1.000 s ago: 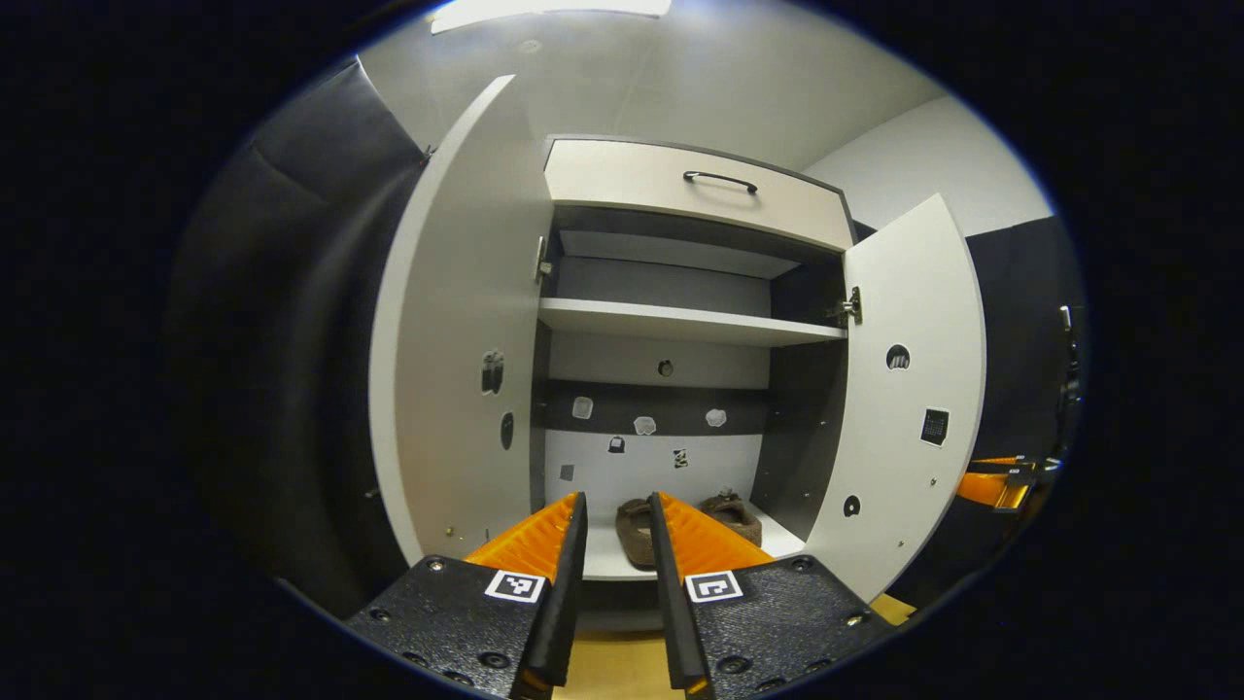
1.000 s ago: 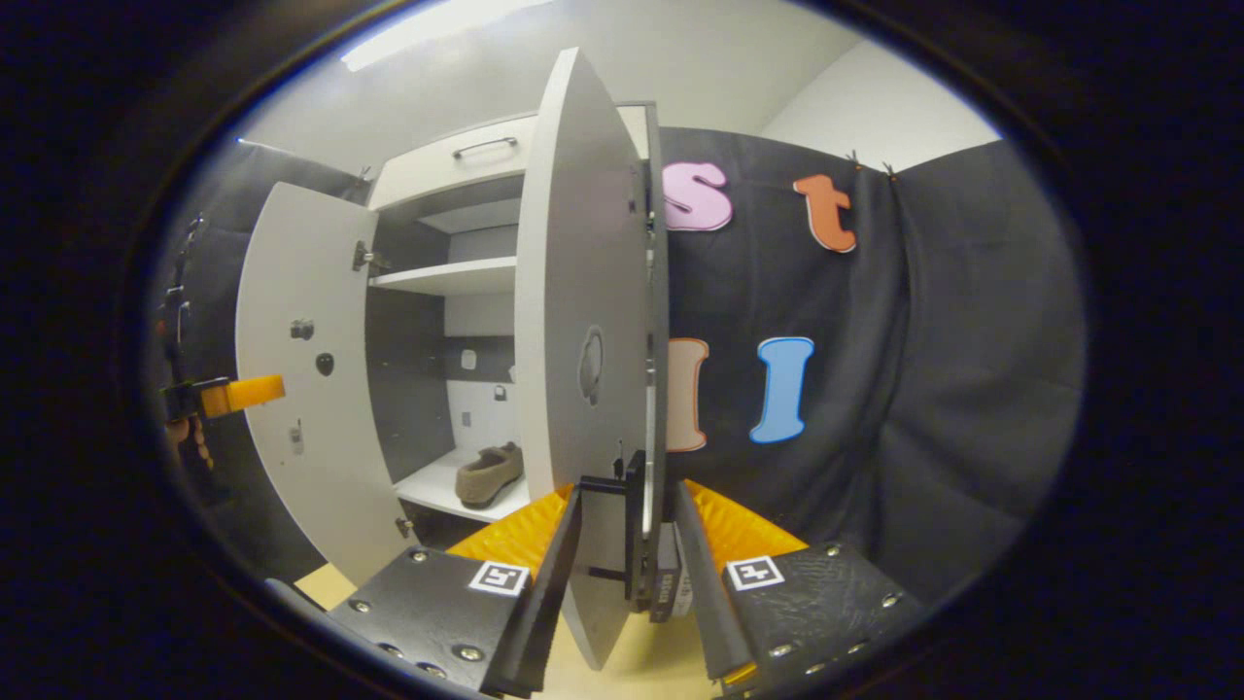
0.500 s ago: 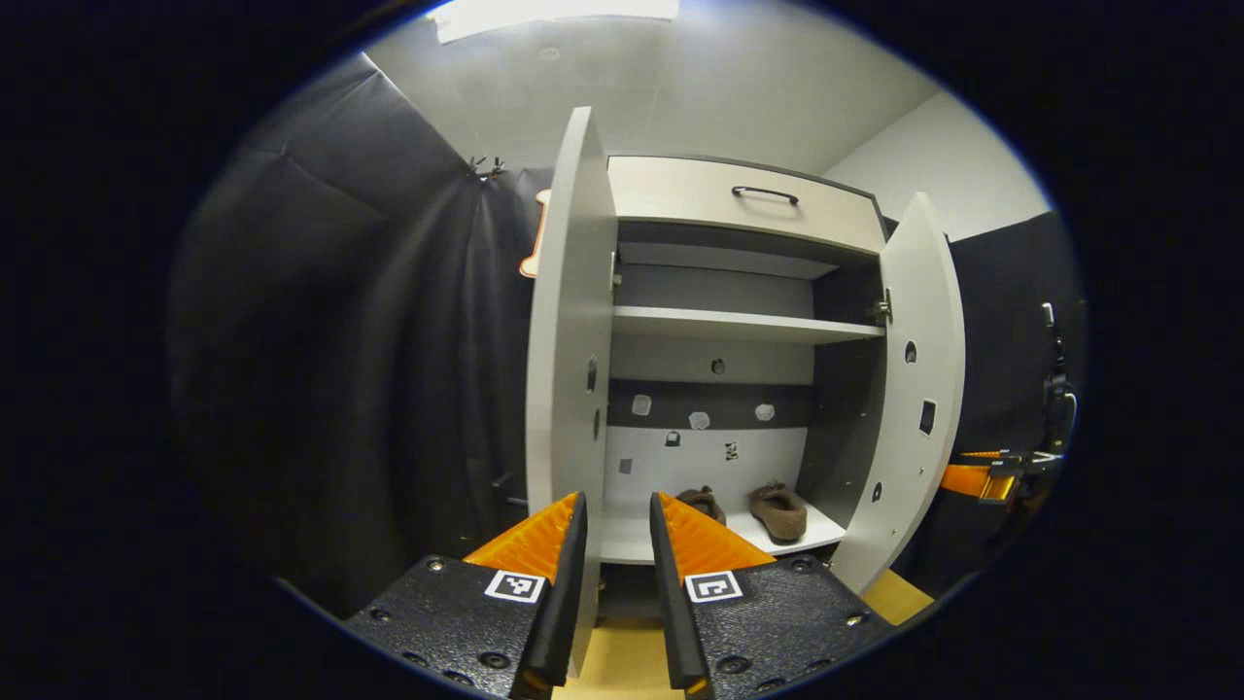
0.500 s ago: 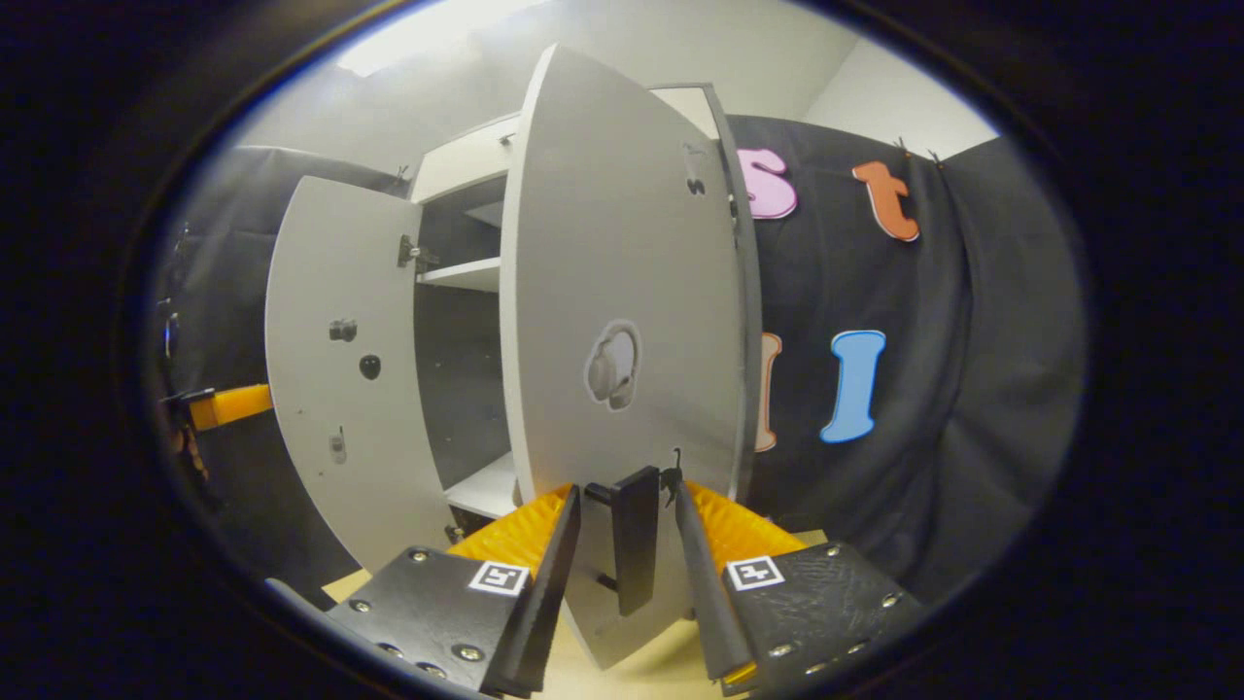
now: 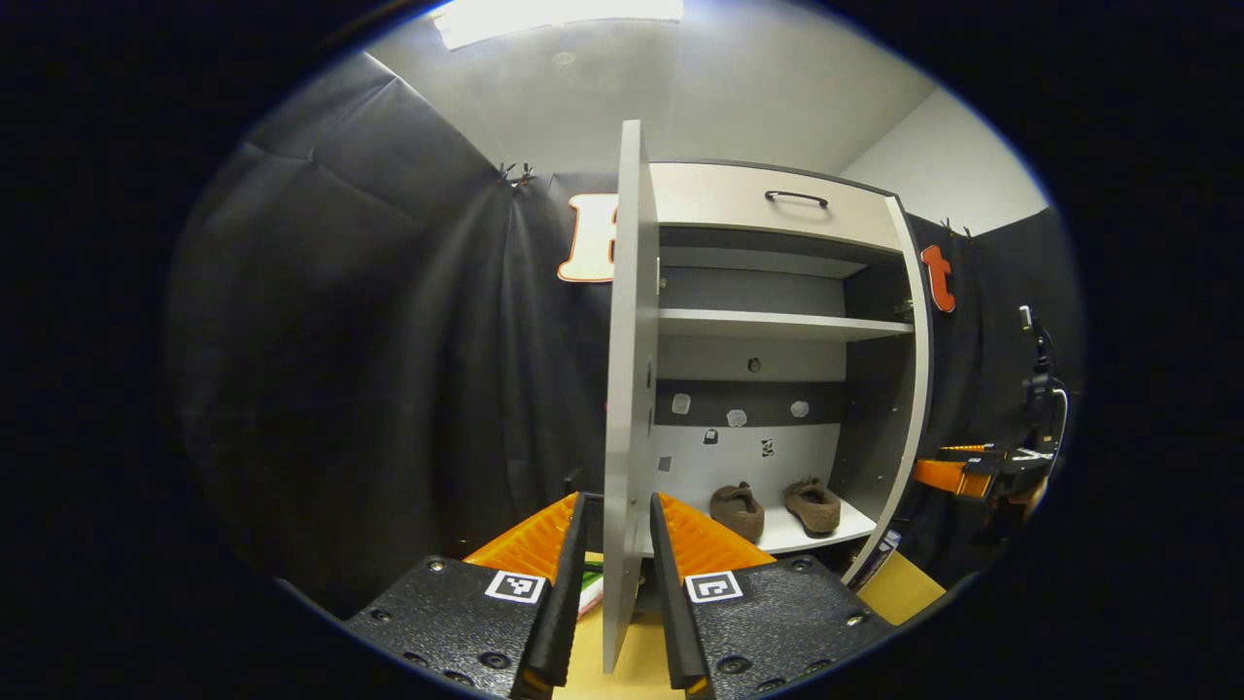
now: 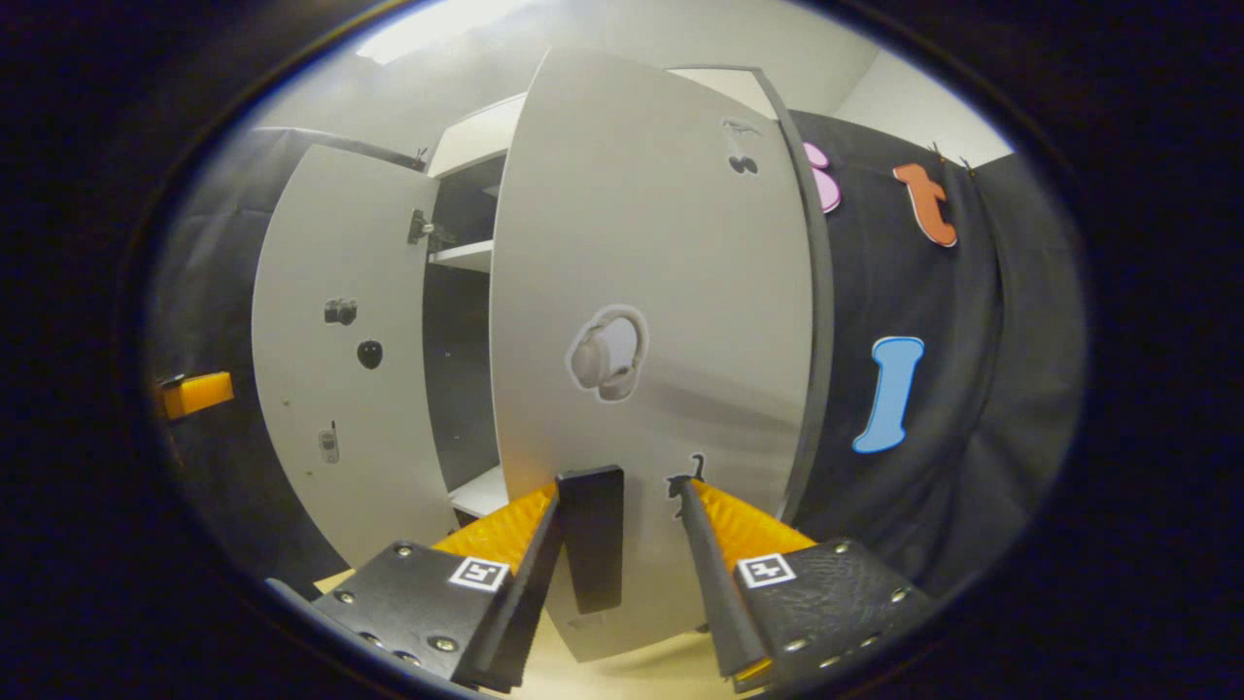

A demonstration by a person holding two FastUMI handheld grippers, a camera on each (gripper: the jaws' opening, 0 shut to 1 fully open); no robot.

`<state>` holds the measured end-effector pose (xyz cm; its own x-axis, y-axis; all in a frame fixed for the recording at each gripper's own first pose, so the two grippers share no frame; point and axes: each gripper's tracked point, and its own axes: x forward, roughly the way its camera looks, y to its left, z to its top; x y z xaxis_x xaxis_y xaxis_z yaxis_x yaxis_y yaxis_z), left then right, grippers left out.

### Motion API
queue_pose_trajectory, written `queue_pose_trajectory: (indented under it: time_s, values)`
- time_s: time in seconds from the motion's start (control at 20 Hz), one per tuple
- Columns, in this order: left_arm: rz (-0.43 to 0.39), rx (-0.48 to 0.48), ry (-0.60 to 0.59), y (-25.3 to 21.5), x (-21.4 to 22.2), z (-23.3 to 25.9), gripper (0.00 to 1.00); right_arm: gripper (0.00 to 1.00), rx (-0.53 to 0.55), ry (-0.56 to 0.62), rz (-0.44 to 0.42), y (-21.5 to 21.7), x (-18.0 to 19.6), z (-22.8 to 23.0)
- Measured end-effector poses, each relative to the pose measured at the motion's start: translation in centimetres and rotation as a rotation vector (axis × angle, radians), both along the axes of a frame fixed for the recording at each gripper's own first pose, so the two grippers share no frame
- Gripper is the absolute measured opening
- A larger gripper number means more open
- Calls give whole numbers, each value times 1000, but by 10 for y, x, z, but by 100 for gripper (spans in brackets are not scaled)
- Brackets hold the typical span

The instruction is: Grab one shoe with the right hand and put it into the shoe cabinet, grab the other shoe with the left hand and put it into the shoe cabinet; then close the right door with the right hand and the left door with the left hand.

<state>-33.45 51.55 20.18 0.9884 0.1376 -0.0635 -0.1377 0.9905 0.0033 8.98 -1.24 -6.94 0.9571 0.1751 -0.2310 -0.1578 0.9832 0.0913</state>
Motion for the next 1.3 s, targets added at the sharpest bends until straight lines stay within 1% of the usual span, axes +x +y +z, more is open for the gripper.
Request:
queue_pose_trajectory:
  time_s: [0.05,0.1,0.15,0.2,0.25,0.45,0.65,0.7,0.8,1.0,1.15,1.2,1.3]
  values:
    - [10,-3,3,5,-1,-1,33,71,5,-1,6,5,3,-1]
    - [19,-7,2,10,-2,-2,33,72,10,-4,8,8,7,0]
    - [25,-12,3,15,-2,-3,39,73,14,-6,8,12,11,-1]
    - [31,-16,5,19,-1,-4,36,75,19,-9,6,15,15,-1]
    - [35,-20,9,24,-1,-7,33,73,20,-10,3,18,20,-2]
    - [30,-35,30,35,6,-15,33,72,19,-14,-16,28,37,-7]
    - [7,-34,36,38,19,-20,33,72,23,-15,-27,36,53,-9]
    - [2,-28,36,39,22,-20,44,72,25,-15,-30,37,57,-9]
    - [-12,-15,37,41,30,-21,39,72,28,-15,-37,40,64,-11]
    - [-37,-1,39,44,44,-23,44,72,31,-16,-52,46,76,-13]
    - [-55,5,45,45,49,-25,33,72,36,-15,-66,47,80,-15]
    - [-62,5,46,44,51,-26,44,72,37,-17,-72,47,82,-16]
    - [-73,7,46,44,56,-25,43,72,37,-17,-81,48,88,-16]
